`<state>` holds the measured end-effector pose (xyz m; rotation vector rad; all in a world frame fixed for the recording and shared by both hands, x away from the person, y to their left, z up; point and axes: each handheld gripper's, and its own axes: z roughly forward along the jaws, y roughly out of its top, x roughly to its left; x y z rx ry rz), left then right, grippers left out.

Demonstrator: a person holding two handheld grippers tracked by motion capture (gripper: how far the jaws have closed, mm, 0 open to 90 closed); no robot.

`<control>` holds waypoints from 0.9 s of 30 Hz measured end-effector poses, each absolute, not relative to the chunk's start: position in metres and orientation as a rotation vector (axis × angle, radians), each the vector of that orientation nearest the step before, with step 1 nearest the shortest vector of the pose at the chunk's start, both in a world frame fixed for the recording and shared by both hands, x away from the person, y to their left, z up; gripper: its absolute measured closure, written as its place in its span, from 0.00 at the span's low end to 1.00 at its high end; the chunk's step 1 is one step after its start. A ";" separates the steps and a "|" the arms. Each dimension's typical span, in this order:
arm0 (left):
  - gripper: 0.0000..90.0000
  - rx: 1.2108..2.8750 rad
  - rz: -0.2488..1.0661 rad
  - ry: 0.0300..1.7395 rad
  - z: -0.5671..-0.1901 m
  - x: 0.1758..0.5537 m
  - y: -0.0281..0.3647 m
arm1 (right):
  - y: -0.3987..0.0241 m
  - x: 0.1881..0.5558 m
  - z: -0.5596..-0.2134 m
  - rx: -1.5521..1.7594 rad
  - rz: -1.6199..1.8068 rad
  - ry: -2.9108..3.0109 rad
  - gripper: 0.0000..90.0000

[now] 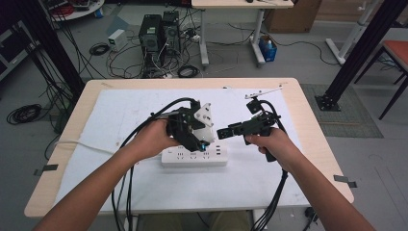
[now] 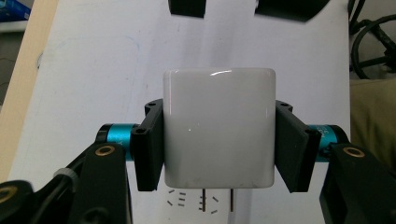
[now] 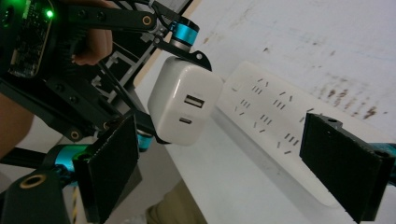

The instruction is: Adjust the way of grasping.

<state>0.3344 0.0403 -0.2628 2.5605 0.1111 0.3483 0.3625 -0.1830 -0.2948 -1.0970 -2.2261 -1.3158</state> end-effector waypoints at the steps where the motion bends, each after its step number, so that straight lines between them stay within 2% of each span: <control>1: 0.47 2.555 0.353 0.105 -0.263 0.334 0.038 | -0.181 0.363 -0.296 -1.101 -1.318 -2.206 0.13; 20: 0.47 2.541 0.354 0.096 -0.262 0.334 0.029 | -0.165 0.369 -0.304 -1.143 -1.306 -2.064 0.13; 21: 0.47 2.539 0.359 0.095 -0.261 0.334 0.029 | -0.164 0.370 -0.307 -1.147 -1.309 -2.015 0.14; 22: 0.47 2.538 0.358 0.097 -0.261 0.334 0.029 | -0.164 0.371 -0.307 -1.147 -1.309 -1.997 0.20; 27: 0.47 2.538 0.358 0.095 -0.261 0.334 0.029 | -0.163 0.372 -0.311 -1.143 -1.315 -1.951 0.22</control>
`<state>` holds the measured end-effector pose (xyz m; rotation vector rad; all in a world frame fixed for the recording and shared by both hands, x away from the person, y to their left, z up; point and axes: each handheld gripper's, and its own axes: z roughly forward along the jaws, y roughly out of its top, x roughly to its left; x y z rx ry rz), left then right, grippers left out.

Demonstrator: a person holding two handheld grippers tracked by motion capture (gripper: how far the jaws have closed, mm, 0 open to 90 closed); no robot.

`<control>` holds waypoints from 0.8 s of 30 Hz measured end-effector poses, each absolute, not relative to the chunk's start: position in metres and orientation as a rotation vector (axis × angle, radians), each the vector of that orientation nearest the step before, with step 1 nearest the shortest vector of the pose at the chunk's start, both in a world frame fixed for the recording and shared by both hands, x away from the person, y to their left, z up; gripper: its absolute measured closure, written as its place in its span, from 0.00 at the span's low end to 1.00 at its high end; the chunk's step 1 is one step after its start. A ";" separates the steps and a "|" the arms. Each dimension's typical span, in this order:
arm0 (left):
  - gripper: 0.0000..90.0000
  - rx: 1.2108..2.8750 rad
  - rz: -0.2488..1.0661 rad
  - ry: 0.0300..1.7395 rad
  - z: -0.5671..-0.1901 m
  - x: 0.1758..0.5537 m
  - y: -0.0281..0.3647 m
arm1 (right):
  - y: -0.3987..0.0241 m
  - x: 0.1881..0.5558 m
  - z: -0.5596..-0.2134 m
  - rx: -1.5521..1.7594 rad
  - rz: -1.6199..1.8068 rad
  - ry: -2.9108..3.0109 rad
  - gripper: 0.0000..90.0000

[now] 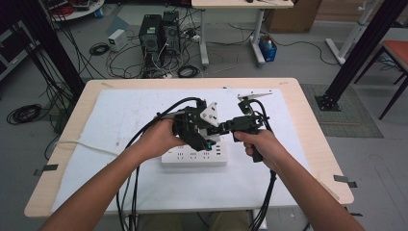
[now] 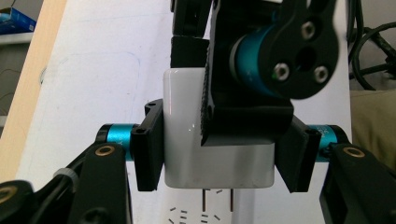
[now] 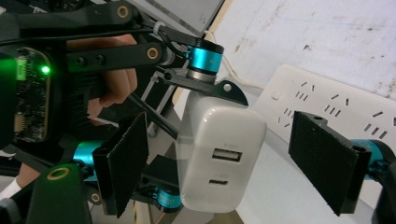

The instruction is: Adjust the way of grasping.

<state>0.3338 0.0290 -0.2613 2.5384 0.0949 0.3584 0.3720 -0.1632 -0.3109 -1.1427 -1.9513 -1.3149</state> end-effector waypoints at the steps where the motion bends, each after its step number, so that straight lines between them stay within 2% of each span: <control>1: 0.47 2.538 0.364 0.094 -0.261 0.334 0.029 | -0.163 0.372 -0.311 -1.141 -1.313 -1.952 0.26; 2: 0.47 2.535 0.364 0.098 -0.261 0.334 0.029 | -0.163 0.372 -0.312 -1.132 -1.319 -1.945 0.31; 11: 0.47 2.528 0.379 0.089 -0.261 0.333 0.029 | -0.160 0.373 -0.315 -1.135 -1.292 -1.894 0.39; 24: 0.47 2.520 0.396 0.079 -0.261 0.333 0.028 | -0.160 0.375 -0.319 -1.166 -1.257 -1.807 0.64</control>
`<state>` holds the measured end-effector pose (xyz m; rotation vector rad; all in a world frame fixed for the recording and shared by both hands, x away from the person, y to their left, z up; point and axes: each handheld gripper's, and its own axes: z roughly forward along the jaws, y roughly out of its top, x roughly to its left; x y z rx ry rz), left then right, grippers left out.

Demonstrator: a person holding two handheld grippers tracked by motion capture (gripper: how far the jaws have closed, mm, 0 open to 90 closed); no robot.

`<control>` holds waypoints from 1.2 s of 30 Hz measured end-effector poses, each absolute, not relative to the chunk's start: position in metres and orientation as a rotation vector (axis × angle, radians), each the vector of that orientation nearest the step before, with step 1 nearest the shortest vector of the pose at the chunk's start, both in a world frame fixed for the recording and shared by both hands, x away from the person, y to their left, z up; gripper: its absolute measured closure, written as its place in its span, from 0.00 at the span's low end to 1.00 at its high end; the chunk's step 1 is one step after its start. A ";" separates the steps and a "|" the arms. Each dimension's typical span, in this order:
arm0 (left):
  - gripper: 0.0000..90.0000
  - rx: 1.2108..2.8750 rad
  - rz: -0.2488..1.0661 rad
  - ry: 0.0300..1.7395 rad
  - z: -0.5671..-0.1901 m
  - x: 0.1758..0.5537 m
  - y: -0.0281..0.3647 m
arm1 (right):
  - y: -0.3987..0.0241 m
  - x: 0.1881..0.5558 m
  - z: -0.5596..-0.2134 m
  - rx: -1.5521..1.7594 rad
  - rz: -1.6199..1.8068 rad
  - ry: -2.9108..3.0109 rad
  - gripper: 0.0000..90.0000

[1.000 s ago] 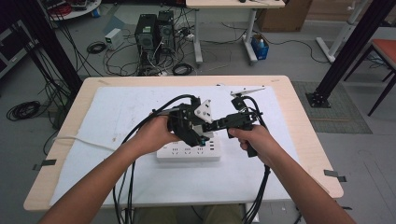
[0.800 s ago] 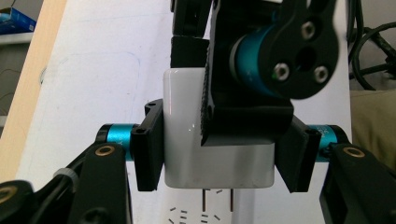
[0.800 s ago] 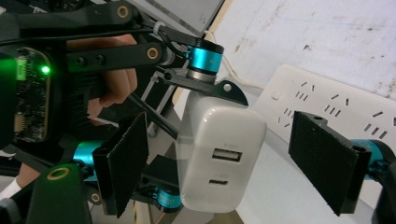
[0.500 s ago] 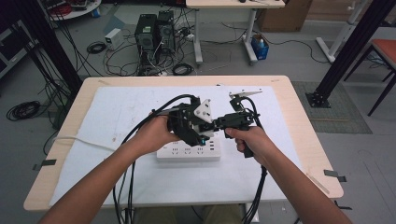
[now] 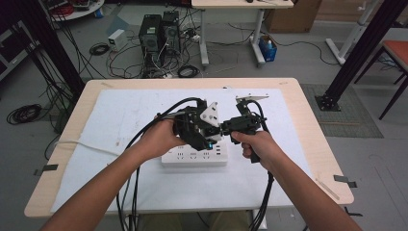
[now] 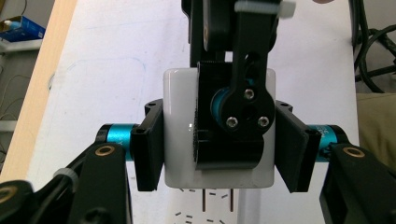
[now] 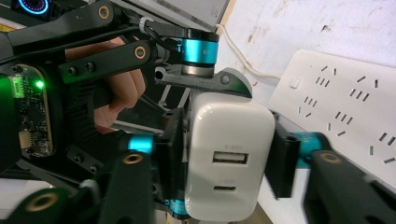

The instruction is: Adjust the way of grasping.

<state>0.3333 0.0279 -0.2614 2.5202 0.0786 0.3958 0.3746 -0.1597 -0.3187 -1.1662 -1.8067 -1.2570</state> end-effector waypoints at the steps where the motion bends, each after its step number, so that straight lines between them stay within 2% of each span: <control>1: 0.47 2.519 0.402 0.078 -0.261 0.333 0.028 | -0.160 0.375 -0.319 -1.173 -1.252 -1.796 0.65; 2: 0.47 2.516 0.412 0.074 -0.261 0.333 0.028 | -0.161 0.376 -0.320 -1.194 -1.240 -1.745 0.68; 7: 0.47 2.521 0.426 0.081 -0.262 0.332 0.027 | -0.162 0.376 -0.322 -1.226 -1.231 -1.704 0.69; 8: 0.46 2.521 0.426 0.081 -0.262 0.332 0.027 | -0.162 0.376 -0.322 -1.228 -1.234 -1.707 0.69; 9: 0.36 2.519 0.426 0.120 -0.262 0.334 0.027 | -0.162 0.376 -0.322 -1.243 -1.238 -1.718 0.69; 10: 0.33 2.522 0.421 0.126 -0.261 0.334 0.028 | -0.163 0.376 -0.322 -1.252 -1.244 -1.730 0.69; 14: 0.32 2.518 0.413 0.146 -0.260 0.336 0.035 | -0.169 0.377 -0.322 -1.276 -1.274 -1.768 0.69; 16: 0.28 2.523 0.410 0.179 -0.260 0.338 0.040 | -0.174 0.376 -0.319 -1.288 -1.279 -1.854 0.69; 26: 0.27 2.559 0.302 0.349 -0.263 0.350 0.075 | -0.183 0.374 -0.303 -1.299 -1.238 -2.129 0.69; 27: 0.20 2.571 0.279 0.392 -0.266 0.352 0.083 | -0.185 0.373 -0.299 -1.291 -1.213 -2.211 0.69; 28: 0.19 2.581 0.256 0.406 -0.267 0.353 0.088 | -0.187 0.373 -0.297 -1.283 -1.202 -2.255 0.69; 36: 0.19 2.656 0.121 0.455 -0.276 0.361 0.118 | -0.190 0.367 -0.277 -1.181 -1.045 -2.680 0.69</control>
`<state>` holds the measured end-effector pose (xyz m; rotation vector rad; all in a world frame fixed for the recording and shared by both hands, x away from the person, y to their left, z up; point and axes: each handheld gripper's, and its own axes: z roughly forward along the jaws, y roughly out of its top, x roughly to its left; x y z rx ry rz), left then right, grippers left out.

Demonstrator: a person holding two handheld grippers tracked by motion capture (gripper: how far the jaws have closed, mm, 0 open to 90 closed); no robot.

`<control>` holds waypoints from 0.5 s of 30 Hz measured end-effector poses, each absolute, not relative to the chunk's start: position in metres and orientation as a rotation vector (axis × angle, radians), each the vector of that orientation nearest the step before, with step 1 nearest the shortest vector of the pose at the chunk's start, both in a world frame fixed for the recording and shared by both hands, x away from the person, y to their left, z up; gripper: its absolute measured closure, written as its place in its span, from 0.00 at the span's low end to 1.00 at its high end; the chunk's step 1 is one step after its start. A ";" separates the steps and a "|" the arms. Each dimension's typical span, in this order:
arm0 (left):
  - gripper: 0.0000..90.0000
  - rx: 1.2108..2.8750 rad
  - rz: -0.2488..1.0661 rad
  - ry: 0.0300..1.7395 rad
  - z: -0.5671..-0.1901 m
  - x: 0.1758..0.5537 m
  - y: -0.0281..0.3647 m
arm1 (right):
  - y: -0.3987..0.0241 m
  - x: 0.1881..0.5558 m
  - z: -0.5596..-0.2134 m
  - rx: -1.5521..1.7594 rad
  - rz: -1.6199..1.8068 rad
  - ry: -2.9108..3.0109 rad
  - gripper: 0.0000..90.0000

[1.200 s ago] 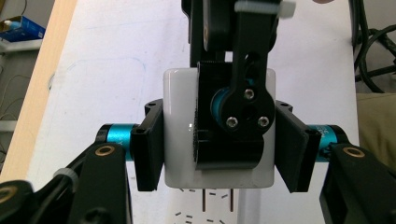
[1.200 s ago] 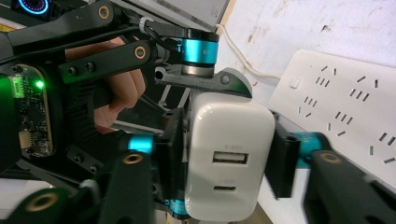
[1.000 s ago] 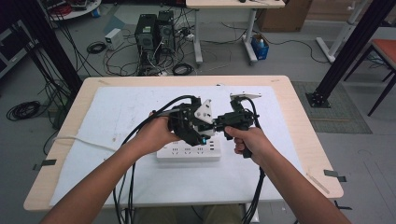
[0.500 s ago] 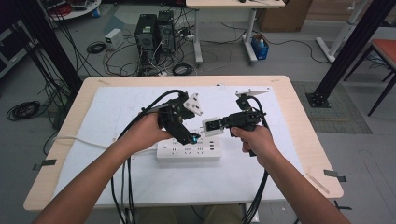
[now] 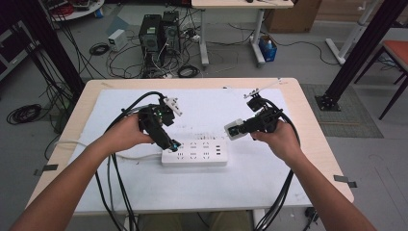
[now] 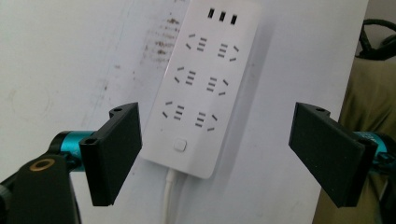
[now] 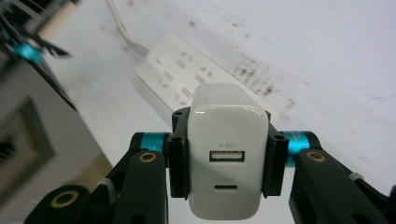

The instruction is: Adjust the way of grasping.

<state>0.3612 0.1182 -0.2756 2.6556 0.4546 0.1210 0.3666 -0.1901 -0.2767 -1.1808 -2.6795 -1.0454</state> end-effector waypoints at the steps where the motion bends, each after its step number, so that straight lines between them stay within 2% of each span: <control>1: 0.19 2.673 0.118 0.452 -0.276 0.361 0.121 | -0.190 0.366 -0.275 -1.178 -1.021 -2.711 0.69; 4: 0.19 2.761 0.104 0.382 -0.277 0.360 0.126 | -0.191 0.366 -0.272 -1.138 -0.913 -2.854 0.69; 9: 0.19 2.817 0.113 0.305 -0.277 0.360 0.137 | -0.197 0.364 -0.269 -1.053 -0.818 -2.968 0.69; 15: 0.19 2.827 0.115 0.362 -0.278 0.362 0.148 | -0.202 0.361 -0.266 -0.977 -0.757 -3.043 0.69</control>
